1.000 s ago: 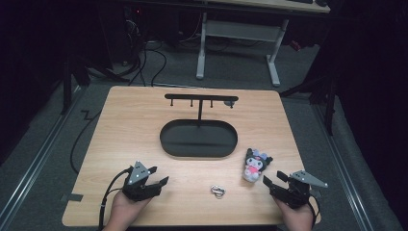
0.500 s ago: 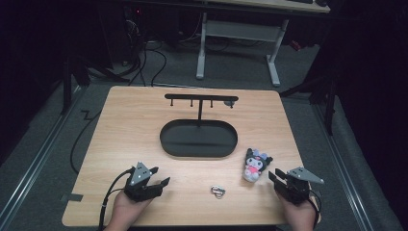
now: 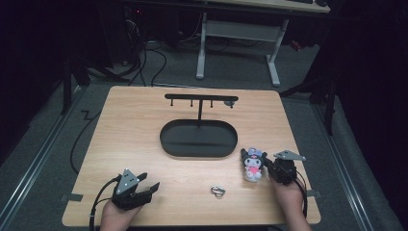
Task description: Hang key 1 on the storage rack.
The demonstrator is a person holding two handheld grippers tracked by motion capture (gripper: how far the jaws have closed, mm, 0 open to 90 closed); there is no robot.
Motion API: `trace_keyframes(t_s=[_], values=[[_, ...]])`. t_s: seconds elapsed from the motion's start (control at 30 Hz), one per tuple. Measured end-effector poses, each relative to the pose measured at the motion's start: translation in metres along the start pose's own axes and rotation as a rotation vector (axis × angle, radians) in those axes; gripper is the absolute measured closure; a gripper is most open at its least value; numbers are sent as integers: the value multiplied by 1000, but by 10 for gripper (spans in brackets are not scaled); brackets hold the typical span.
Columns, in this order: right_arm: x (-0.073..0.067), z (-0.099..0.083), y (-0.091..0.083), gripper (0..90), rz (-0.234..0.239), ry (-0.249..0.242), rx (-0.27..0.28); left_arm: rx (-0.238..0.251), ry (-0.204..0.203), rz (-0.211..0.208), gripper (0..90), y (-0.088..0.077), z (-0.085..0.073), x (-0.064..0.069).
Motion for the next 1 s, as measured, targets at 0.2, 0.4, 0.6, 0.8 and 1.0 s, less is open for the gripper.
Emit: trace_keyframes(t_s=[0.2, 0.4, 0.6, 0.8, 1.0], values=[[-2, 6, -13, 898, -6, -1, 61, 19, -8, 8, 398, -5, 1, -2], [-37, 16, -41, 899, 70, -53, 151, 24, -6, 2, 397, -2, 4, -3], [-85, 14, -34, 900, 185, -110, 115, 34, -6, -8, 391, 0, 6, -1], [-107, 6, -17, 900, 216, -155, 34, 46, -5, -10, 375, 0, 9, -2], [-102, -6, -11, 899, 181, -148, -16, 52, 5, -34, 369, 7, 14, 0]])
Point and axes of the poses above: each handheld gripper's, and its own axes: y roughly forward along the jaws, z roughly out of its top, x roughly to its right, the point moved 2 cm from there along y, roughly forward along the jaws, and after that the axes turned 3 degrees about -y, right-handed, at the moved point
